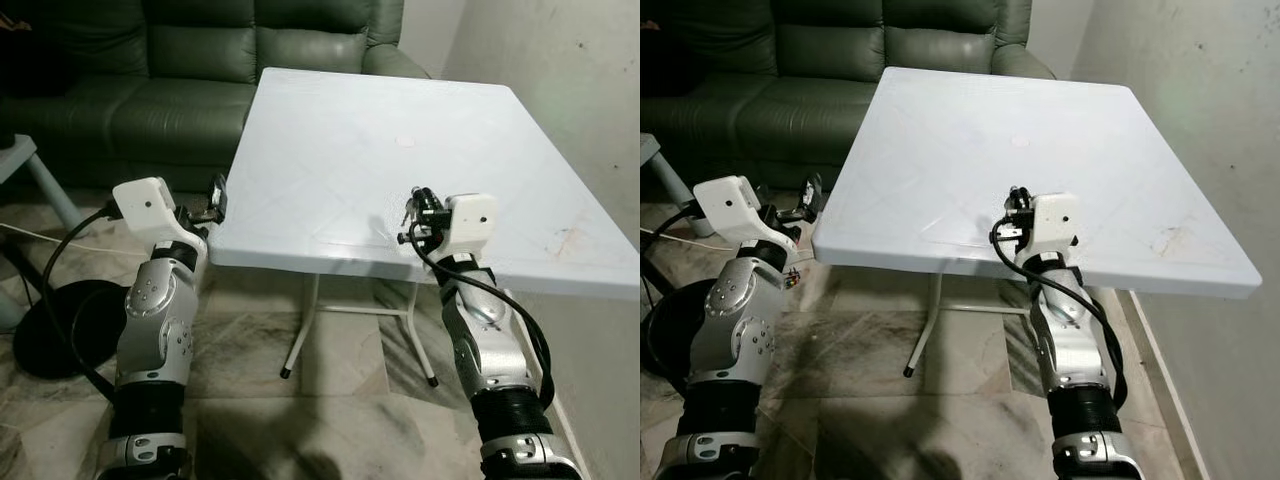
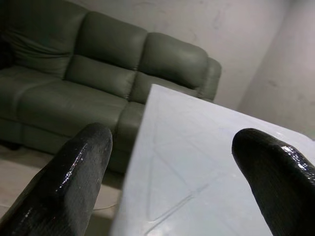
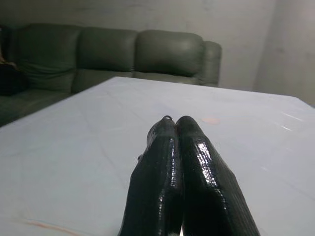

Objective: Hang keys on a hook

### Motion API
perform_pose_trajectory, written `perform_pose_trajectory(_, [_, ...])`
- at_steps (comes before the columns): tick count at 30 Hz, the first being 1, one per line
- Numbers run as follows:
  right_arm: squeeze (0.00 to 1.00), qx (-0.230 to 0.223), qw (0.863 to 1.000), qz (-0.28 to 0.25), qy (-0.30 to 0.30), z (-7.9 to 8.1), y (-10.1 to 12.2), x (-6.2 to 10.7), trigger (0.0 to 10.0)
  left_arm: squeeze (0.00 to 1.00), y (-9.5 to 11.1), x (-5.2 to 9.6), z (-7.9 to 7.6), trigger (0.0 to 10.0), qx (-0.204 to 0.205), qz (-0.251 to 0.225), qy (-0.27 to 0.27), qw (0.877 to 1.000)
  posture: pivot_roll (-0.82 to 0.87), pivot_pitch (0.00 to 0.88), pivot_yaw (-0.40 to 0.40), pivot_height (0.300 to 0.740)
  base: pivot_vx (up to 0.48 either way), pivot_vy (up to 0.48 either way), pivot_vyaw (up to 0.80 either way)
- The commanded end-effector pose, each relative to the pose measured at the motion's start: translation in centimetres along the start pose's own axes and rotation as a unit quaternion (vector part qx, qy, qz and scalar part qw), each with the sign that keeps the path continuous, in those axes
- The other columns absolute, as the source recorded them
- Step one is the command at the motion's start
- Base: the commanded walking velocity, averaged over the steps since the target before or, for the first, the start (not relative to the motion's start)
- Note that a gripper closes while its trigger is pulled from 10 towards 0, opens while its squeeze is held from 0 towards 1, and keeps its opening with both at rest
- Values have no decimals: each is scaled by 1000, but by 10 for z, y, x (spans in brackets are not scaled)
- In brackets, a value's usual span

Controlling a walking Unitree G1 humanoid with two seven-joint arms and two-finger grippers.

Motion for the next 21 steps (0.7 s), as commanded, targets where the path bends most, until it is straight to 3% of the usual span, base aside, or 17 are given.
perform_pose_trajectory(1, [0, 10, 1000, 6, -12, -7, -1, 2, 10000, 0, 0, -2, -5, 10000, 0, -1, -8, 1000, 40, 0, -52, 740, 0, 0, -756])
perform_pose_trajectory(9, [0, 9, 1000, 9, -12, -7, -2, 4, 10000, 0, -3, -3, -10, 10000, 10, 6, -18, 1000, 43, 0, -50, 740, 0, 0, -753])
perform_pose_trajectory(14, [0, 8, 1000, 5, -13, -5, 1, 3, 10000, 0, -4, -3, -11, 10000, 19, 10, -19, 1000, 45, 0, -55, 740, 0, 469, -755])
perform_pose_trajectory(21, [0, 7, 1000, 6, -15, -6, 1, 3, 10000, 0, -4, -2, -9, 10000, 16, 9, -12, 1000, 52, 0, -67, 740, 0, 0, -756])
Point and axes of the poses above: a point about 5 cm out from each wrist's last joint towards the gripper, its own x axis pointing back from the gripper into the wrist, its own y axis along the axis of the wrist's last joint, z = x × y, the point moved 2 cm from there along -x, pointing out of the wrist towards the gripper, and after that the axes turned 7 degrees about -x, right-handed, at the moved point
